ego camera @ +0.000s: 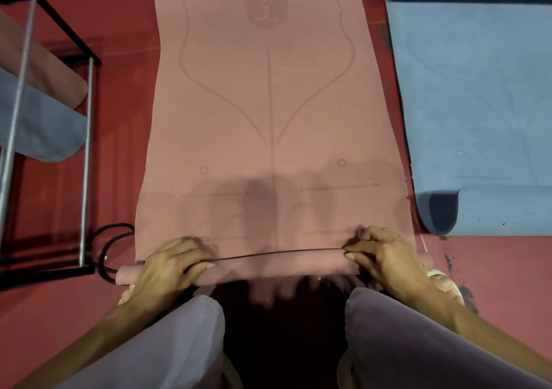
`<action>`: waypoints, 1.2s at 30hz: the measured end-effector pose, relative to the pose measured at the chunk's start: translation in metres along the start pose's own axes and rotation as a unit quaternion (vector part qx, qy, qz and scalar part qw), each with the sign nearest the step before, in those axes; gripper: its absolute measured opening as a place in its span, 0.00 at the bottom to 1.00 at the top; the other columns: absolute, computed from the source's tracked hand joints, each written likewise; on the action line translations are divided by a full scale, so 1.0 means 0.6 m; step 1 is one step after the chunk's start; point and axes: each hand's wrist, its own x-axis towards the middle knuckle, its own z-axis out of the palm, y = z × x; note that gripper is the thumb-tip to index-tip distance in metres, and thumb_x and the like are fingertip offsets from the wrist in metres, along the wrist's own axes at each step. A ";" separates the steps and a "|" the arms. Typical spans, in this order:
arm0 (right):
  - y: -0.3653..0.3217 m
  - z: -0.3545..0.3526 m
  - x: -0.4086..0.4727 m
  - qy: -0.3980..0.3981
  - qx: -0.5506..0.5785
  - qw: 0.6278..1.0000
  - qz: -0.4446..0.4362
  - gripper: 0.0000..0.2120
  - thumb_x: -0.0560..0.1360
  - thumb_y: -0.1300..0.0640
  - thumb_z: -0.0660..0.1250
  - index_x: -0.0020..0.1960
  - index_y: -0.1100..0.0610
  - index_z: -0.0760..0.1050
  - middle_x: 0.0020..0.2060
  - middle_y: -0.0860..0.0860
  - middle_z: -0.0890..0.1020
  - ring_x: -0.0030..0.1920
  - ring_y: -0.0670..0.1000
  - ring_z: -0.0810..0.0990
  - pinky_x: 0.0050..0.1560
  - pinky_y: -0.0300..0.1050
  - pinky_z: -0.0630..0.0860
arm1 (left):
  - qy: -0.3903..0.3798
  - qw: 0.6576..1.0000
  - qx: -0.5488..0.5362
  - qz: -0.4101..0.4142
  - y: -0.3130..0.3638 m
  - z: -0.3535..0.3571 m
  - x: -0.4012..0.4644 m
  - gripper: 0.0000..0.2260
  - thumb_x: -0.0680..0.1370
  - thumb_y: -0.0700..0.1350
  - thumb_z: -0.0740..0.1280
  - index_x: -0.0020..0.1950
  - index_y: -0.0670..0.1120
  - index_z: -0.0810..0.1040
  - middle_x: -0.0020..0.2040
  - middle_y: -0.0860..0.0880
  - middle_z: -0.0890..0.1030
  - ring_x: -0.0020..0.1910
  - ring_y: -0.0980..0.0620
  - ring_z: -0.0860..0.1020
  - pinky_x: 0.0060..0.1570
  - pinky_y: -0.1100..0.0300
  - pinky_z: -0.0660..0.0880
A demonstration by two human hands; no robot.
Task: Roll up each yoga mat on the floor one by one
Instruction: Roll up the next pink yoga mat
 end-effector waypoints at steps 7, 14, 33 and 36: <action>0.008 -0.014 -0.021 -0.045 -0.108 0.992 -0.055 0.36 0.74 0.21 0.53 0.69 0.40 0.80 0.55 0.42 0.71 0.53 0.48 0.72 0.50 0.49 0.78 | -0.055 0.998 -0.023 0.016 -0.012 -0.032 -0.024 0.24 0.74 0.67 0.72 0.60 0.51 0.85 0.56 0.59 0.81 0.57 0.54 0.80 0.60 0.59 0.76; 0.012 -0.020 0.000 -0.059 -0.101 0.992 -0.046 0.33 0.79 0.25 0.51 0.71 0.42 0.79 0.52 0.39 0.72 0.51 0.45 0.70 0.49 0.42 0.73 | -0.069 0.988 -0.019 -0.137 0.003 -0.059 0.008 0.21 0.69 0.74 0.69 0.51 0.61 0.83 0.48 0.69 0.82 0.50 0.64 0.79 0.49 0.60 0.76; -0.019 -0.045 0.039 -0.096 -0.150 0.980 0.092 0.20 0.79 0.30 0.59 0.67 0.34 0.77 0.58 0.43 0.74 0.60 0.51 0.74 0.56 0.54 0.72 | -0.014 0.993 0.017 -0.116 -0.003 -0.045 0.020 0.16 0.79 0.67 0.64 0.59 0.62 0.81 0.51 0.64 0.76 0.52 0.59 0.74 0.49 0.56 0.71; -0.023 -0.048 0.042 -0.080 -0.143 0.982 0.096 0.22 0.78 0.28 0.55 0.66 0.32 0.77 0.57 0.42 0.75 0.59 0.51 0.74 0.55 0.53 0.72 | -0.006 0.998 0.022 -0.054 0.005 -0.034 0.023 0.12 0.83 0.60 0.63 0.60 0.57 0.80 0.54 0.62 0.78 0.50 0.53 0.77 0.49 0.53 0.74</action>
